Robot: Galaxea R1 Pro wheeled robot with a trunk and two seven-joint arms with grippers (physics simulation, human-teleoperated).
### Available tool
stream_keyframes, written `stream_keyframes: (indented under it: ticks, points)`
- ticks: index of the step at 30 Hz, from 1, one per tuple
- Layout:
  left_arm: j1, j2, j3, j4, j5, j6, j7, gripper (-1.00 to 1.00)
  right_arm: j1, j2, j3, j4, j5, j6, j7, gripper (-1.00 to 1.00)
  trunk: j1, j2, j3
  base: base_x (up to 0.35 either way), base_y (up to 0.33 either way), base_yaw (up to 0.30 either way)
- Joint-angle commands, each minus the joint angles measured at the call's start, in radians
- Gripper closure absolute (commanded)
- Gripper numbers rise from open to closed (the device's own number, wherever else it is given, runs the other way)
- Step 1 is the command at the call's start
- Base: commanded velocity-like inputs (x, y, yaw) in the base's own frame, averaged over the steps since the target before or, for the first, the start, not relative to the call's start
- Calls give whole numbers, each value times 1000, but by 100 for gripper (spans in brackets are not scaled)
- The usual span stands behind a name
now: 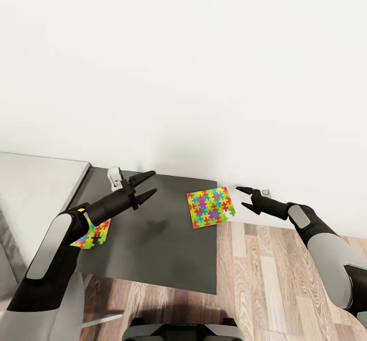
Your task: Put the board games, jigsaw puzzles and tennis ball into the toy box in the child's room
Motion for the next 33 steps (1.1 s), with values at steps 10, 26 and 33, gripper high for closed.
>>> stream_keyframes:
  ticks: [10, 26, 33]
  points:
    - [-1, -1, -1, 0, 9, 1, 9, -100, -1, -3, -6, 1, 3, 6, 2, -100, 1, -2, -1, 0, 0, 9]
    - [-1, -2, -1, 1, 9, 1, 11, -100, 26, -2, -5, 4, 5, 5, 1, -100, 1, -2, 0, 0, 0, 21]
    - [-1, -2, -1, 2, 8, 1, 12, -100, 39, -3, -4, 5, 6, 5, 1, -100, 1, -2, 0, 0, 0, 3]
